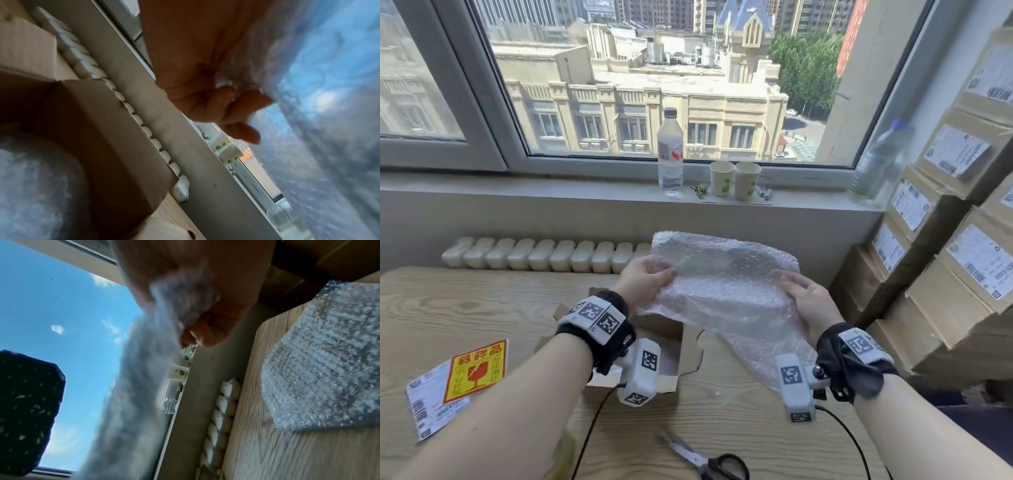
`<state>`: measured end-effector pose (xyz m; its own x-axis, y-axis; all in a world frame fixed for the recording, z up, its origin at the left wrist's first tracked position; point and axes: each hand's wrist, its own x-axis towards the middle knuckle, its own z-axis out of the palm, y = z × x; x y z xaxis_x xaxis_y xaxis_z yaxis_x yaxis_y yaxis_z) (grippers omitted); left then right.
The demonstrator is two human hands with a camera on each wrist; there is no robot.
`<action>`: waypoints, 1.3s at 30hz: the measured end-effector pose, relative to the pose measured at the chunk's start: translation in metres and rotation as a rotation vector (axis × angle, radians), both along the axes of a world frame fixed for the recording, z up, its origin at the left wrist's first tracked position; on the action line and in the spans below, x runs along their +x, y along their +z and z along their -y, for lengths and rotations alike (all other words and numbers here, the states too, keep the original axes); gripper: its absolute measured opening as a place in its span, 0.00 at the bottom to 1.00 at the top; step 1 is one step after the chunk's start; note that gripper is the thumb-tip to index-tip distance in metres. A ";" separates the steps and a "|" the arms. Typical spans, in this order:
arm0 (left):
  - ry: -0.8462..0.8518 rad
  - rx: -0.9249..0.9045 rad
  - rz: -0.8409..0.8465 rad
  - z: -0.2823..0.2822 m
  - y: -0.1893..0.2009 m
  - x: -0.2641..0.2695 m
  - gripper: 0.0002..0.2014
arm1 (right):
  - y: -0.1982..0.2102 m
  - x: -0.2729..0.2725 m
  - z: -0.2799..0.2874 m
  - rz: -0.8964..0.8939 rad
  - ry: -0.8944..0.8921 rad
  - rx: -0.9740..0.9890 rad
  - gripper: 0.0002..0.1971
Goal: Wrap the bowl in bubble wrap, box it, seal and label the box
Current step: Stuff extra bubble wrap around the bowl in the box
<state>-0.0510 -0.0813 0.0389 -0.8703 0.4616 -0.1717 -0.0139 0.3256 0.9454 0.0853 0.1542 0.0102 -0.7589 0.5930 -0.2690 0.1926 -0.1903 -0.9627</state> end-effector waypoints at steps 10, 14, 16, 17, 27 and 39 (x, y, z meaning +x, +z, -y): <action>-0.075 0.013 0.005 0.043 -0.003 -0.003 0.01 | 0.024 -0.007 0.022 -0.050 0.013 -0.094 0.12; -0.026 0.092 0.058 0.047 -0.003 -0.003 0.08 | 0.026 -0.010 0.032 -0.061 0.017 -0.128 0.14; 0.012 0.125 0.069 0.049 0.001 -0.004 0.12 | 0.026 -0.009 0.037 -0.048 0.083 -0.143 0.08; 0.019 0.133 0.067 0.051 0.002 -0.005 0.13 | 0.026 -0.008 0.038 -0.042 0.121 -0.152 0.06; 0.056 0.194 0.099 0.057 0.000 -0.013 0.11 | 0.028 0.000 0.034 0.082 0.101 -0.059 0.09; 0.118 0.353 0.268 0.051 0.007 -0.006 0.18 | 0.025 -0.002 0.029 0.005 -0.006 -0.161 0.16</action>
